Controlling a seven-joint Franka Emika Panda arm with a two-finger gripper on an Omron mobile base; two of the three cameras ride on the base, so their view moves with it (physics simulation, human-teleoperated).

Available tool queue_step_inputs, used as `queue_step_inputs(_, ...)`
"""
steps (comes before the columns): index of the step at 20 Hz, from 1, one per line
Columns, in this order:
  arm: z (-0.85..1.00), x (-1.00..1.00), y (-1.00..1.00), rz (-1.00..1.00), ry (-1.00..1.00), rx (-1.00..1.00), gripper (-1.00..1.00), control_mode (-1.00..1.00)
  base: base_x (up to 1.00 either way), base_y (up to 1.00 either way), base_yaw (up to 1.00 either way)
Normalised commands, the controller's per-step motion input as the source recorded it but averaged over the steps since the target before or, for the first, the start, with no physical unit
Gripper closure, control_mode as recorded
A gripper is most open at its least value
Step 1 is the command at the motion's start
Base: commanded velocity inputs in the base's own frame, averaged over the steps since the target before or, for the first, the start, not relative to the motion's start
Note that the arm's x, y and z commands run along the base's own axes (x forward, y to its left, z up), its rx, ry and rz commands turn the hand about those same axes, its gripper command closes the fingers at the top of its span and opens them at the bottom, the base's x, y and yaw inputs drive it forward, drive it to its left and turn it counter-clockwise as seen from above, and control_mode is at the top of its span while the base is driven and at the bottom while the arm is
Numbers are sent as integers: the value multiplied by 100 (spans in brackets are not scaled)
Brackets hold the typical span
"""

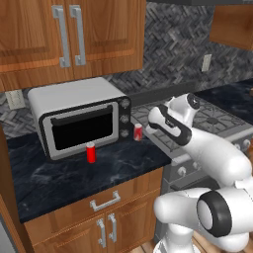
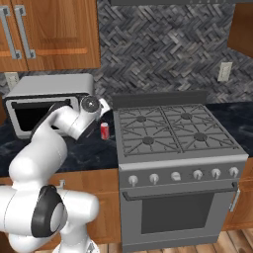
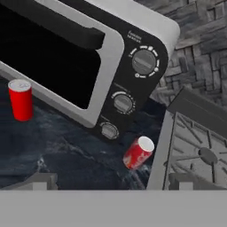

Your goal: Four empty soda cans are scattered around the kitchen. Gather all the cans and cluster them next to the stove for recycling.

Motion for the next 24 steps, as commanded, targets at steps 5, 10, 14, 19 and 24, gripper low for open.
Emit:
queue_step_inputs(5, 21, -17, 7, -17, 29, 20, -100, -100, 0, 0, 0)
queue_step_inputs(10, 14, -25, 13, -17, 26, 15, -100, -100, 0, 0, 0)
queue_step_inputs(14, 2, -26, 22, -18, 21, 11, -100, -100, 0, 0, 0)
queue_step_inputs(19, 1, -32, 31, -18, 9, 5, -100, -100, 0, 0, 0)
queue_step_inputs(24, 3, -33, 36, -14, 6, 1, -100, -100, 0, 0, 0)
